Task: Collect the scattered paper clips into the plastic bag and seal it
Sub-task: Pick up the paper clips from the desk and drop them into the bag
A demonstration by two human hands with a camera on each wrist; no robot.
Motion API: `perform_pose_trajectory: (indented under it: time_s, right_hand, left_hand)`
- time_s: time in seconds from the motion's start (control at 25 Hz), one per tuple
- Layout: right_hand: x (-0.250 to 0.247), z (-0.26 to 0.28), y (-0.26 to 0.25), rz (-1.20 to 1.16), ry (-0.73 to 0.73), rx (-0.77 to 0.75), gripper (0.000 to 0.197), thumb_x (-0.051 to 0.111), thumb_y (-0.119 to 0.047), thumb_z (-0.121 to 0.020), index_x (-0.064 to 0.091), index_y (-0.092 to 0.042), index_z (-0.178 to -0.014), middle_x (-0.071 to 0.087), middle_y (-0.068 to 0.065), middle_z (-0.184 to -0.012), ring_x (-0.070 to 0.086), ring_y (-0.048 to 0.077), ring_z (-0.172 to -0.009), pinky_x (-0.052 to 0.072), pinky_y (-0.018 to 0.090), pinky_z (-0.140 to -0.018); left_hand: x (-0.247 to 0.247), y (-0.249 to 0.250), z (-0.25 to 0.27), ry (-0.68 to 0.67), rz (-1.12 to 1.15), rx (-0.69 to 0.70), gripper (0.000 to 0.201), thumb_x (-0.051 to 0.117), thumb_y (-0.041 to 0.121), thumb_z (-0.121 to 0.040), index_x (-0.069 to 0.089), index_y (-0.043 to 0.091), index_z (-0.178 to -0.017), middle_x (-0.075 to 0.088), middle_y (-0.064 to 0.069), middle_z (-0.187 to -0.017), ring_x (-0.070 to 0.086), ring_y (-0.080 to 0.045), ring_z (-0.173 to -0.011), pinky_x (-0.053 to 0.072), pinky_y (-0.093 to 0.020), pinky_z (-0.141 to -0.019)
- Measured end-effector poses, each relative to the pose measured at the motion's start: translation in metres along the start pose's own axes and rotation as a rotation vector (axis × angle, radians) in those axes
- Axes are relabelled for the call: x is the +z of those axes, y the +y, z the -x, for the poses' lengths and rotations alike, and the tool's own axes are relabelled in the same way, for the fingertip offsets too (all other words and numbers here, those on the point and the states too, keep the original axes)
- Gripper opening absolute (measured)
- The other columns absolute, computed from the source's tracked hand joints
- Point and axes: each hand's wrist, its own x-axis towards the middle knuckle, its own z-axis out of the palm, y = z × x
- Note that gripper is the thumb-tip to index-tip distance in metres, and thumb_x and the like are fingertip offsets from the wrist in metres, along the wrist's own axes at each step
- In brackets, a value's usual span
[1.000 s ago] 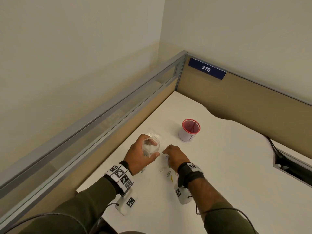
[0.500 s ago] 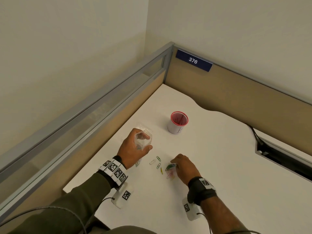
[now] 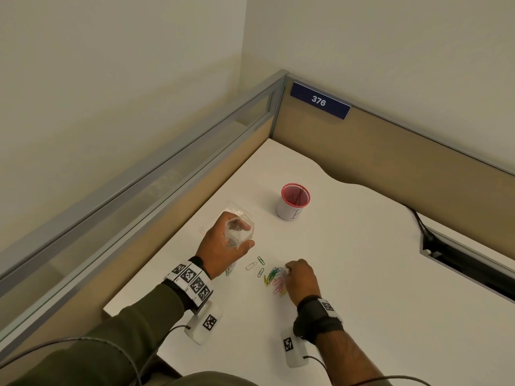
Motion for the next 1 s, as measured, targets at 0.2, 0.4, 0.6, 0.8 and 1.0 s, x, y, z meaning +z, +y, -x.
perform_pose_trajectory:
  time_s: [0.2, 0.4, 0.6, 0.8, 1.0]
  right_hand:
    - [0.004, 0.011, -0.008, 0.054, -0.037, 0.138, 0.067, 0.063, -0.065, -0.076, 0.060, -0.007, -0.107, 0.054, 0.011, -0.111, 0.058, 0.029, -0.102, 0.047, 0.033, -0.078]
    - [0.023, 0.009, -0.030, 0.043, 0.004, 0.103, 0.059, 0.067, -0.055, -0.079, 0.058, -0.008, -0.112, 0.048, 0.009, -0.118, 0.051, 0.029, -0.112, 0.050, 0.040, -0.089]
    - [0.021, 0.000, -0.033, 0.163, 0.004, -0.008, 0.023, 0.051, -0.021, -0.095, 0.058, -0.006, -0.110, 0.051, 0.013, -0.119, 0.052, 0.031, -0.111, 0.049, 0.039, -0.089]
    - [0.014, -0.012, -0.031, 0.198, -0.024, -0.069, 0.020, 0.044, -0.009, -0.092, 0.059, -0.007, -0.104, 0.056, 0.014, -0.112, 0.057, 0.031, -0.104, 0.050, 0.037, -0.087]
    - [0.000, -0.024, -0.020, 0.061, -0.028, -0.006, 0.014, 0.053, -0.009, -0.086, 0.066, -0.009, -0.089, 0.067, 0.011, -0.101, 0.062, 0.028, -0.093, 0.049, 0.031, -0.079]
  left_hand:
    - [-0.003, -0.003, -0.001, 0.021, 0.003, -0.007, 0.043, 0.081, 0.018, -0.078, 0.053, 0.019, -0.111, 0.067, 0.005, -0.114, 0.062, -0.014, -0.115, 0.051, -0.032, -0.097]
    - [0.002, -0.001, 0.000, -0.005, -0.009, -0.012, 0.044, 0.081, 0.018, -0.080, 0.053, 0.017, -0.114, 0.066, 0.004, -0.115, 0.061, -0.014, -0.116, 0.050, -0.028, -0.097]
    - [-0.003, -0.004, -0.001, 0.002, 0.003, -0.022, 0.044, 0.081, 0.018, -0.080, 0.053, 0.017, -0.113, 0.066, 0.002, -0.116, 0.061, -0.015, -0.117, 0.050, -0.028, -0.098]
    - [-0.003, -0.003, -0.003, -0.005, -0.001, -0.020, 0.043, 0.080, 0.018, -0.081, 0.053, 0.016, -0.114, 0.066, 0.003, -0.116, 0.061, -0.014, -0.117, 0.048, -0.023, -0.095]
    - [-0.003, -0.005, -0.005, -0.009, 0.003, -0.015, 0.043, 0.080, 0.019, -0.081, 0.053, 0.016, -0.114, 0.065, 0.003, -0.116, 0.061, -0.014, -0.117, 0.050, -0.027, -0.097]
